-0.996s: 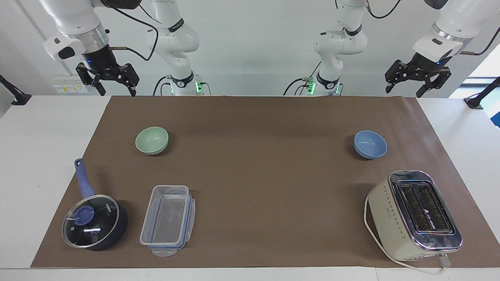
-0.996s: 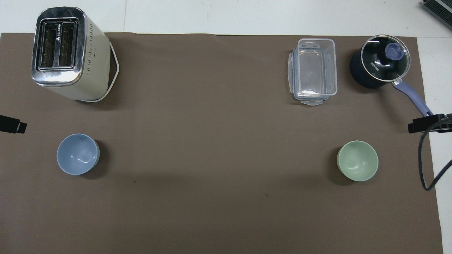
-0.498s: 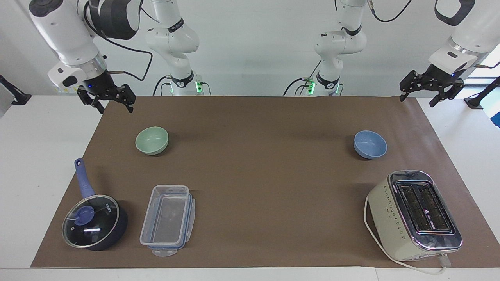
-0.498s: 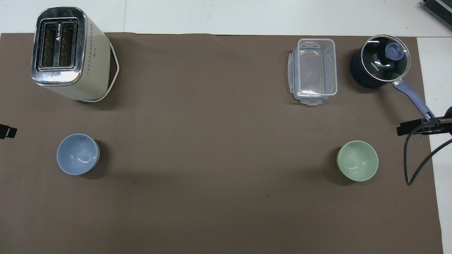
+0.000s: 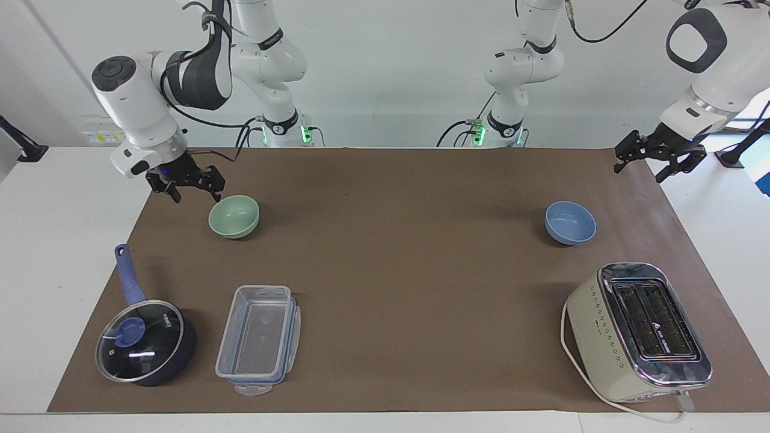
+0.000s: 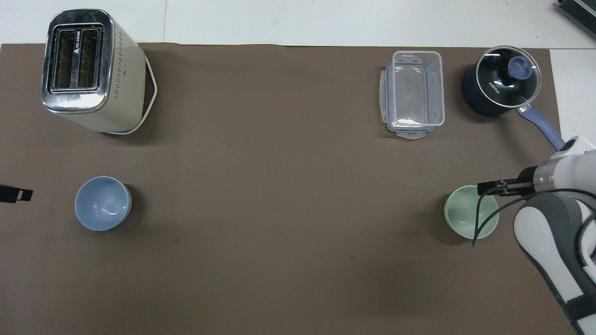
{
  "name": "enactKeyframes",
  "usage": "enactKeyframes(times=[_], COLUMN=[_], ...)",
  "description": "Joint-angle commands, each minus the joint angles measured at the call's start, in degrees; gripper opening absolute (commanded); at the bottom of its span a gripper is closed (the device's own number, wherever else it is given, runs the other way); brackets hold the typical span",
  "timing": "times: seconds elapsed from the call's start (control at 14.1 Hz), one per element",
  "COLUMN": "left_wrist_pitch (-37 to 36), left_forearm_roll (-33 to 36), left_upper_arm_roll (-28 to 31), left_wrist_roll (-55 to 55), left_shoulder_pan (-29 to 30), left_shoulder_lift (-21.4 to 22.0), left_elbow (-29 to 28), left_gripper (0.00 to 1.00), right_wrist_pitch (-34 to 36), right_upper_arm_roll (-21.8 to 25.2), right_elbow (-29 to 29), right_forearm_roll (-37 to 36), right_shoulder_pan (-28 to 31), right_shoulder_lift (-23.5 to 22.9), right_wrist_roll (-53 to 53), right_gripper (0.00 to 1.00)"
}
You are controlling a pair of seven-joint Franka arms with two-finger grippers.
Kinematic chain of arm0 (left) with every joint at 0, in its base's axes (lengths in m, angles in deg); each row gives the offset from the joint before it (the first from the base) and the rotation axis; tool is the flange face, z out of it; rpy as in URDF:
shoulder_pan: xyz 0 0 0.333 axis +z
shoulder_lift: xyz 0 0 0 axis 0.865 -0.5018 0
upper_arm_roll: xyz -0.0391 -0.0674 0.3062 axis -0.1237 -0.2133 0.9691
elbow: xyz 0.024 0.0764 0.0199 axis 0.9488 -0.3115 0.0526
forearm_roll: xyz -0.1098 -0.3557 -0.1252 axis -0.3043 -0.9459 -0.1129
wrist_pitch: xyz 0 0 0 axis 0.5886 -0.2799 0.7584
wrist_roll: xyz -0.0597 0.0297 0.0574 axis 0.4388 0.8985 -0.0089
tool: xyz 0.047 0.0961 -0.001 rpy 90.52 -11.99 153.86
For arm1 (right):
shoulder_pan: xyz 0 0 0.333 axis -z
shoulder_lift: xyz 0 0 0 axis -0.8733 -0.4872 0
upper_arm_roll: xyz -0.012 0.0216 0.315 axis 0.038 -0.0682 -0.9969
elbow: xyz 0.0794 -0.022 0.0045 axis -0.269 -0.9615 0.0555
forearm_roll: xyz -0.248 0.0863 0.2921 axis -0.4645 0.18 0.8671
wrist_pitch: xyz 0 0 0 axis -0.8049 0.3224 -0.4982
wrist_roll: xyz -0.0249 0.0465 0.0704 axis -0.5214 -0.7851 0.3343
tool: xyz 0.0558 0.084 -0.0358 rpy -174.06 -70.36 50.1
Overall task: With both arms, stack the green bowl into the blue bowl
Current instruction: 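Reach the right gripper into the green bowl while the left reaches the blue bowl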
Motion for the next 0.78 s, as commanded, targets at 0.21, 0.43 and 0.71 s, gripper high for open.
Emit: enactKeyframes(times=[0.21, 0.43, 0.71], left_wrist_pitch=[9.77, 17.16, 22.17], left_forearm_roll=[-4.66, -7.66, -8.55], left_upper_arm_roll=[-0.63, -0.63, -0.63], left_wrist_roll=[2.84, 2.67, 2.23], left_shoulder_pan=[3.14, 2.62, 2.43], left_shoulder_lift=[2.16, -0.73, -3.1], left_elbow=[-12.57, -16.27, -18.39], left_gripper=[1.0, 0.88, 0.81], right_wrist_pitch=[-5.63, -8.2, -12.67], right_upper_arm_roll=[-0.47, -0.38, -0.47], right_elbow=[-4.53, -6.21, -8.32], right_forearm_roll=[0.63, 1.6, 3.0], right_shoulder_pan=[2.19, 2.98, 4.83], right_shoulder_lift=[-0.27, -1.15, -2.9], right_wrist_roll=[1.79, 5.65, 8.48], right_gripper=[1.0, 1.0, 1.0])
